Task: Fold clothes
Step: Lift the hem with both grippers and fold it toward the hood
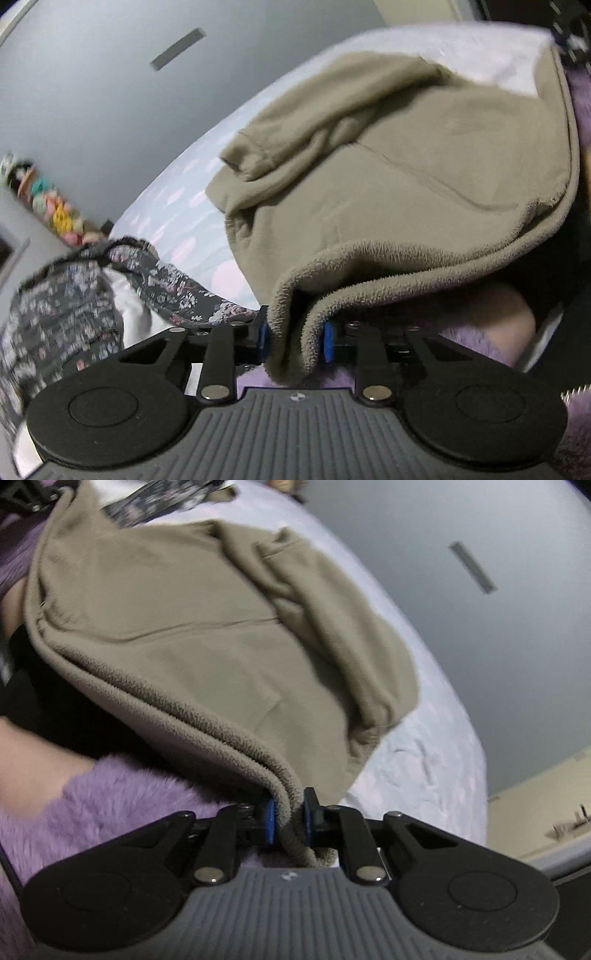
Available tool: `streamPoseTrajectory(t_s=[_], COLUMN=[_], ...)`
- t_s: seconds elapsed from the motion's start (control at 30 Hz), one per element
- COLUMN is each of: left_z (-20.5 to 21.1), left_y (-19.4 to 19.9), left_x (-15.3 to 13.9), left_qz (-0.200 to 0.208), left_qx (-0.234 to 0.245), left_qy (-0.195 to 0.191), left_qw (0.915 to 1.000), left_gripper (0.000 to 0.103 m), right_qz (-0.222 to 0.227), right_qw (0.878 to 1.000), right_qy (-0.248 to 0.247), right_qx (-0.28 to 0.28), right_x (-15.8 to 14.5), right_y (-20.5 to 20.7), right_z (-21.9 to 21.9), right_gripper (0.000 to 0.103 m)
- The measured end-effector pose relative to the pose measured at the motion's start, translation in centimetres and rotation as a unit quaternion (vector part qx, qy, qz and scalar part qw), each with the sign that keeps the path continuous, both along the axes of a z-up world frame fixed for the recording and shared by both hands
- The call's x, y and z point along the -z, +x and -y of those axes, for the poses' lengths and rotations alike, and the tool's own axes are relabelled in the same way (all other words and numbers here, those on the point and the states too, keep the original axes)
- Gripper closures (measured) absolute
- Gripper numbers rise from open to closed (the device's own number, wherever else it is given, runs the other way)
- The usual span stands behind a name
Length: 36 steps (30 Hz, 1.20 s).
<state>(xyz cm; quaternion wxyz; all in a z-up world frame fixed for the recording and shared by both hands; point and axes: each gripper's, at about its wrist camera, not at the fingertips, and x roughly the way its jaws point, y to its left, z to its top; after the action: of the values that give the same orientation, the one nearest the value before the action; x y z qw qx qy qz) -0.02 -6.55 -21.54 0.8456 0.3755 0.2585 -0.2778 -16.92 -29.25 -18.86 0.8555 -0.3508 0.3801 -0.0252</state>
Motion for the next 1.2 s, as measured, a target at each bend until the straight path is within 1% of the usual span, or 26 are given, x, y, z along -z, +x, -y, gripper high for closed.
streamPoseTrajectory(t_s=[0.07,0.2,0.37,0.47,0.6,0.7,0.93,1.03,1.2], left_z=[-0.3,-0.2,0.0,0.1,-0.1,0.4,2.2,3.4,6.1], left_y=[0.3,0.6,1.8,2.5,3.9,5.3,9.0,11.6,16.4], left_x=[-1.0,-3.2,-6.1,-7.4,-8.9,-9.8,-11.6,-12.7,-14.2], left_qz=[0.002,0.023,0.039,0.045,0.038,0.036,0.031,0.03,0.025], left_qx=[-0.009,-0.025,-0.043,-0.048,-0.046,-0.04,-0.034,-0.034,-0.036], left_qy=[-0.025,-0.071,-0.131,-0.156,-0.191,-0.194,-0.192,-0.188,-0.188], left_qw=[0.9996,0.9969,0.9897,0.9855,0.9798,0.9795,0.9804,0.9811,0.9813], left_gripper=[0.082,0.085,0.086,0.086,0.086,0.086,0.086,0.086,0.086], right_qz=[0.022,0.064,0.11,0.139,0.16,0.168,0.187,0.195,0.204], right_qw=[1.0,0.997,0.992,0.986,0.983,0.982,0.979,0.978,0.976], right_qy=[0.005,0.021,0.035,0.051,0.055,0.055,0.048,0.044,0.041], right_qx=[0.013,0.036,0.058,0.071,0.073,0.071,0.067,0.063,0.065], right_x=[-0.8,-2.5,-4.4,-5.9,-7.5,-8.5,-10.8,-12.0,-14.1], right_y=[0.0,0.6,1.8,2.2,3.1,4.1,8.1,10.4,15.6], right_z=[0.3,1.2,2.1,2.6,3.3,3.9,5.1,5.9,8.4], right_gripper=[0.087,0.087,0.087,0.087,0.087,0.087,0.087,0.087,0.087])
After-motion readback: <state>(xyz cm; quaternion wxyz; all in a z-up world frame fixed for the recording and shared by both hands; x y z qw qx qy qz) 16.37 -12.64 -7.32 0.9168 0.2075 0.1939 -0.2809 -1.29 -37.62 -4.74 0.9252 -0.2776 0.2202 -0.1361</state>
